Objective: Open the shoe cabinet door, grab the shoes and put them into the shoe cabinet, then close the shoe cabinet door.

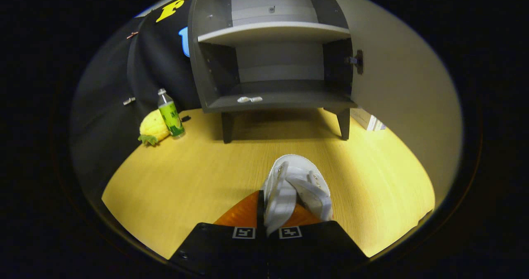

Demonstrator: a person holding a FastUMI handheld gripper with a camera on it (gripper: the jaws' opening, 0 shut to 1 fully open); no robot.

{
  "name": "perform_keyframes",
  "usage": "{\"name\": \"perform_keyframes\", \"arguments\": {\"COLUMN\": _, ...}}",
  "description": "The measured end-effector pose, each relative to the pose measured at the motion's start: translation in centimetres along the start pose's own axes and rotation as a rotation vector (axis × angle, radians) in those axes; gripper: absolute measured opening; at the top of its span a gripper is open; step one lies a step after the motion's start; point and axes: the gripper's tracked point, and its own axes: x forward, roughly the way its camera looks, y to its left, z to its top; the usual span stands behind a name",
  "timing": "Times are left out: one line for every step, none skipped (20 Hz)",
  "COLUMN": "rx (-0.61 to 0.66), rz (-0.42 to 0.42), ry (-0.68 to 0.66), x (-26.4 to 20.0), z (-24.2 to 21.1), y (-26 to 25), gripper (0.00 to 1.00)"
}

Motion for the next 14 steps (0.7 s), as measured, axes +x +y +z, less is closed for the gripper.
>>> {"name": "perform_keyframes", "arguments": {"rx": 0.0, "rz": 0.013, "ry": -0.016, "x": -1.1, "z": 1.6, "y": 0.5, "gripper": 0.06}}
{"name": "perform_keyframes", "arguments": {"rx": -0.008, "rz": 0.025, "ry": -0.034, "x": -2.2, "z": 3.4, "y": 0.9, "gripper": 0.06}}
{"name": "perform_keyframes", "arguments": {"rx": -0.018, "rz": 0.034, "ry": -0.047, "x": -3.3, "z": 5.1, "y": 1.4, "gripper": 0.06}}
{"name": "perform_keyframes", "arguments": {"rx": -0.026, "rz": 0.044, "ry": -0.061, "x": -4.2, "z": 7.0, "y": 1.9, "gripper": 0.06}}
{"name": "perform_keyframes", "arguments": {"rx": -0.023, "rz": 0.048, "ry": -0.078, "x": -5.3, "z": 9.0, "y": 2.2, "gripper": 0.06}}
{"name": "perform_keyframes", "arguments": {"rx": -0.016, "rz": 0.047, "ry": -0.093, "x": -6.2, "z": 11.2, "y": 2.4, "gripper": 0.06}}
{"name": "perform_keyframes", "arguments": {"rx": -0.01, "rz": 0.045, "ry": -0.108, "x": -7.0, "z": 13.3, "y": 2.5, "gripper": 0.06}}
{"name": "perform_keyframes", "arguments": {"rx": -0.002, "rz": 0.04, "ry": -0.123, "x": -7.7, "z": 15.6, "y": 2.6, "gripper": 0.06}}
{"name": "perform_keyframes", "arguments": {"rx": -0.002, "rz": 0.035, "ry": -0.139, "x": -8.1, "z": 17.7, "y": 2.7, "gripper": 0.06}}
{"name": "perform_keyframes", "arguments": {"rx": -0.004, "rz": 0.027, "ry": -0.149, "x": -8.4, "z": 19.8, "y": 2.6, "gripper": 0.06}}
{"name": "perform_keyframes", "arguments": {"rx": -0.006, "rz": 0.024, "ry": -0.165, "x": -8.6, "z": 21.9, "y": 2.6, "gripper": 0.06}}
{"name": "perform_keyframes", "arguments": {"rx": -0.006, "rz": 0.025, "ry": -0.18, "x": -8.8, "z": 24.1, "y": 2.8, "gripper": 0.06}}
{"name": "perform_keyframes", "arguments": {"rx": -0.007, "rz": 0.026, "ry": -0.19, "x": -8.7, "z": 26.1, "y": 2.8, "gripper": 0.06}}
{"name": "perform_keyframes", "arguments": {"rx": -0.01, "rz": 0.024, "ry": -0.203, "x": -8.3, "z": 27.9, "y": 2.8, "gripper": 0.06}}
